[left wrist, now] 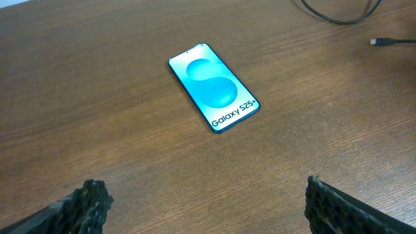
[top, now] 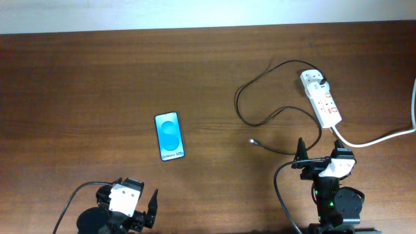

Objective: Plug charger to phone and switch on socket

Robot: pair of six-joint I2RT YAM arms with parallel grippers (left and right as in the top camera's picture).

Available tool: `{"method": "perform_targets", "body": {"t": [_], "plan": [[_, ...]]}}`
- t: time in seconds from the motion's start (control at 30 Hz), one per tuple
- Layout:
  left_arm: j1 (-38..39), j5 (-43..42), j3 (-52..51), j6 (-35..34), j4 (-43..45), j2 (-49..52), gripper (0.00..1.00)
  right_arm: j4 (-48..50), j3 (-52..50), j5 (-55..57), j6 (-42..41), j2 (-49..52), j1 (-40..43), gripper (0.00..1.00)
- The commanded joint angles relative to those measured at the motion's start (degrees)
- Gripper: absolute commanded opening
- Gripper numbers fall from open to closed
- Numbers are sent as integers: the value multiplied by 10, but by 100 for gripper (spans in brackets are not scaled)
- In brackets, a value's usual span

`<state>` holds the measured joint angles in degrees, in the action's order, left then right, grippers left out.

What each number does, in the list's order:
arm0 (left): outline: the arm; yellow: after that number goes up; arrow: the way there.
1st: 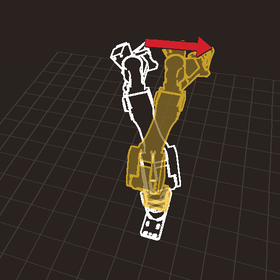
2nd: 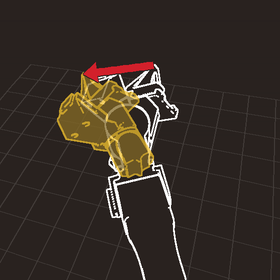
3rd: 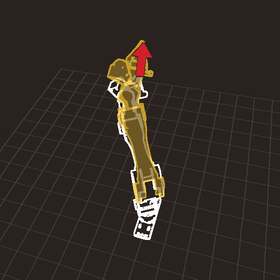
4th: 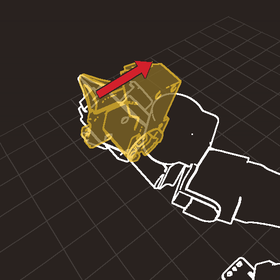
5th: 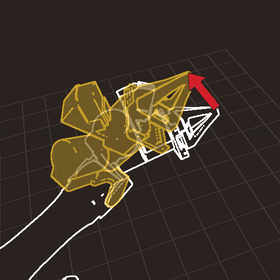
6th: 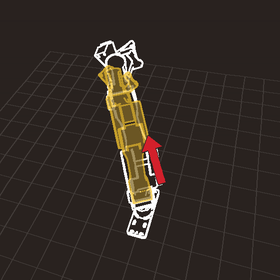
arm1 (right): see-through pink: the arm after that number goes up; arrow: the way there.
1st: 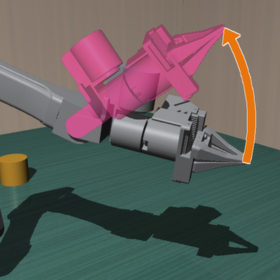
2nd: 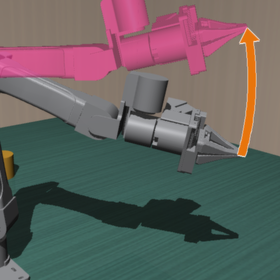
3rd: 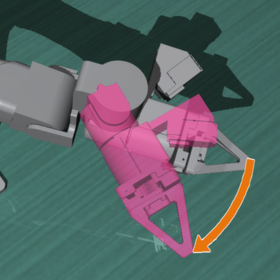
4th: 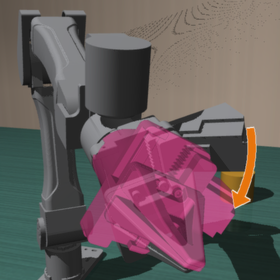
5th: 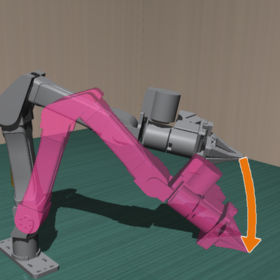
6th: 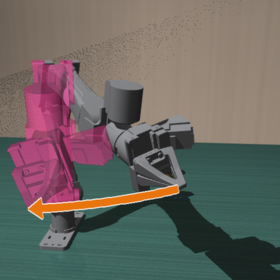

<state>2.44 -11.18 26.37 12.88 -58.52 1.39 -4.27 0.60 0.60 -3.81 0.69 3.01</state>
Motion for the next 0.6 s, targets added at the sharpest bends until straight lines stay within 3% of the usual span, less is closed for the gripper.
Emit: {"method": "perform_targets", "body": {"t": [0.0,0.57], "plan": [[-4,76,-1,7,-1,3,99,-3,-3,1,4,-4,4,98],[-3,76,-1,7,-1,3,99,-3,-3,1,4,-4,4,98]]}}
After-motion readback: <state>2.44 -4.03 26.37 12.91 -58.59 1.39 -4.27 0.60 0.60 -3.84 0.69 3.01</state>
